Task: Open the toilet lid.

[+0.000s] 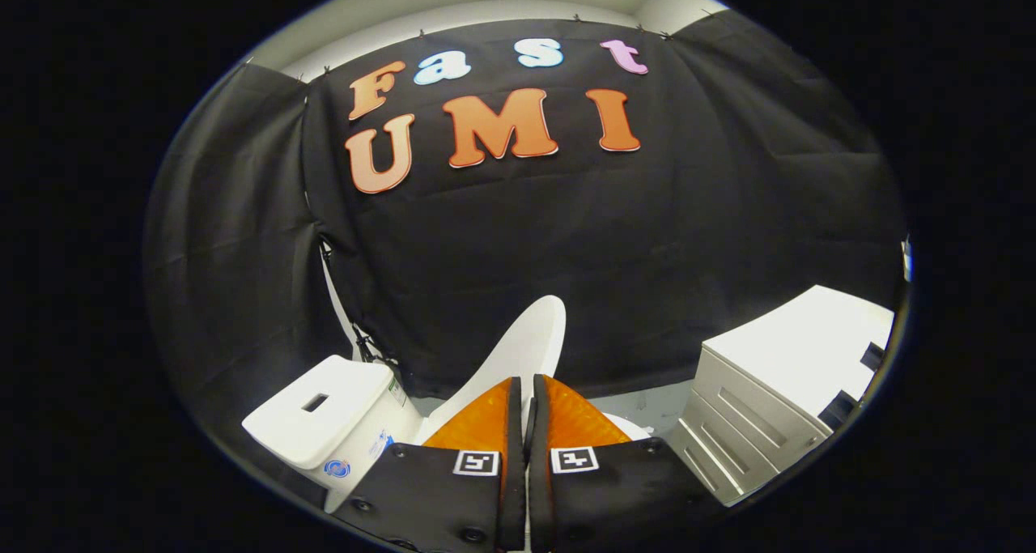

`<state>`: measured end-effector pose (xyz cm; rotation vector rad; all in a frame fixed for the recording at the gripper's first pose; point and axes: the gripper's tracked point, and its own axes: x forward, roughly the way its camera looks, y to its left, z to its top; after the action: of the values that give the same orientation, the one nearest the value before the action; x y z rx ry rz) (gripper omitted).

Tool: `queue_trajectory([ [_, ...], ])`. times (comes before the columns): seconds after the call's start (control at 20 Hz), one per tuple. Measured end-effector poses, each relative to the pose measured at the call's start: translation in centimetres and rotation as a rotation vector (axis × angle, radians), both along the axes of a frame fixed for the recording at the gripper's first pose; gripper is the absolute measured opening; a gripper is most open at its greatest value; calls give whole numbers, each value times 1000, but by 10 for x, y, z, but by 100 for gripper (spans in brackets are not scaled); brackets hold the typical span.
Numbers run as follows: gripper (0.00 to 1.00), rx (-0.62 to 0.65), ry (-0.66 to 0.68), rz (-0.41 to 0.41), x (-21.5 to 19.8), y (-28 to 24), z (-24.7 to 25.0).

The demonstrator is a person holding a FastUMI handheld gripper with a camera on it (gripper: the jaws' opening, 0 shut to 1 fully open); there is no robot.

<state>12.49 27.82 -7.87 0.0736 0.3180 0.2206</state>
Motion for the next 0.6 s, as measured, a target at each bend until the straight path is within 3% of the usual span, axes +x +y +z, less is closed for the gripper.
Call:
queue_trajectory([
  [0.6,10,-27,-81,143,-18,119,49],
])
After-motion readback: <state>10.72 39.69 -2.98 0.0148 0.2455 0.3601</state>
